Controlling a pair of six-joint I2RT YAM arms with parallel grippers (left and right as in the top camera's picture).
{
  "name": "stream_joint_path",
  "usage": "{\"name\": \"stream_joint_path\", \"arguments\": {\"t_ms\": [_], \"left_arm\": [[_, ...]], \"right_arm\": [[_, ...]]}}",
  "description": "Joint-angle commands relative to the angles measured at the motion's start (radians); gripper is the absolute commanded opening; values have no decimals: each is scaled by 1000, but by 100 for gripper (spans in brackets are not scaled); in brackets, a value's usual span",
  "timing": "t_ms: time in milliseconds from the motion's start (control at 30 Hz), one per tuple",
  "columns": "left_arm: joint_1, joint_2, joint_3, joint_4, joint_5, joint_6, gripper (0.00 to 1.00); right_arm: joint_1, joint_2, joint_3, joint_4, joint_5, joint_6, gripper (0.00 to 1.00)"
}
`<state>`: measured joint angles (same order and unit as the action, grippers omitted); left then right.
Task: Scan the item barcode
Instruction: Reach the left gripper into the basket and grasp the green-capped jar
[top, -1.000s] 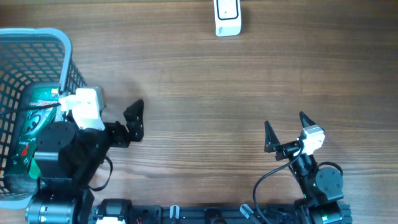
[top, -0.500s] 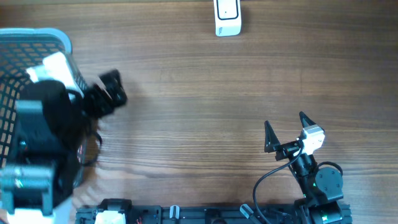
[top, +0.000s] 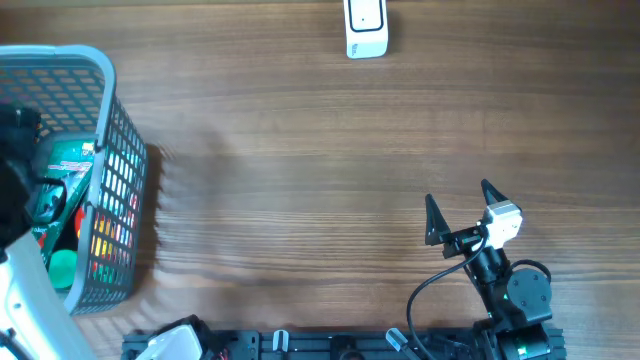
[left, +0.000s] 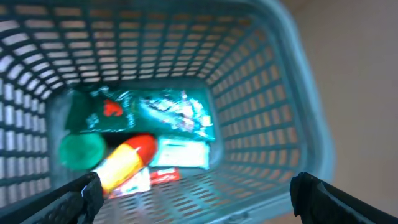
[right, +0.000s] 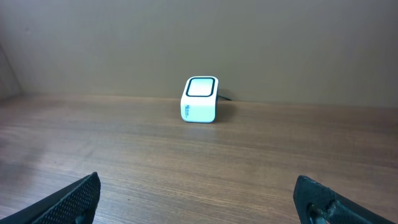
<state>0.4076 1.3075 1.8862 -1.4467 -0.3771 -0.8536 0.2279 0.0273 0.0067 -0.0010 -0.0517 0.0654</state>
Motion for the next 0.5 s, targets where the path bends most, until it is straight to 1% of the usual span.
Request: {"name": "stream_joint_path", "arguments": {"t_ms": [0, 67, 100, 133, 200, 300, 433, 467], "left_arm": [[35, 35, 10, -84, -51, -152, 100], [86, 76, 10, -171, -38, -294, 100], [115, 107, 10, -207, -21, -320, 100], [136, 134, 10, -237, -12, -340, 100], [176, 178, -18, -238, 28, -331, 100], [238, 206, -92, -238, 55, -383, 100], [350, 211, -238, -232, 55, -455, 100], [378, 211, -280, -210, 55, -464, 100]], "right_arm": [[4, -3, -2, 2, -1, -11, 100], [4, -3, -2, 2, -1, -11, 100], [4, -3, -2, 2, -1, -11, 100], [4, -3, -2, 2, -1, -11, 100], [4, -3, -2, 2, -1, -11, 100], [4, -3, -2, 2, -1, -11, 100], [4, -3, -2, 2, -1, -11, 100], [4, -3, -2, 2, -1, -11, 100]]}}
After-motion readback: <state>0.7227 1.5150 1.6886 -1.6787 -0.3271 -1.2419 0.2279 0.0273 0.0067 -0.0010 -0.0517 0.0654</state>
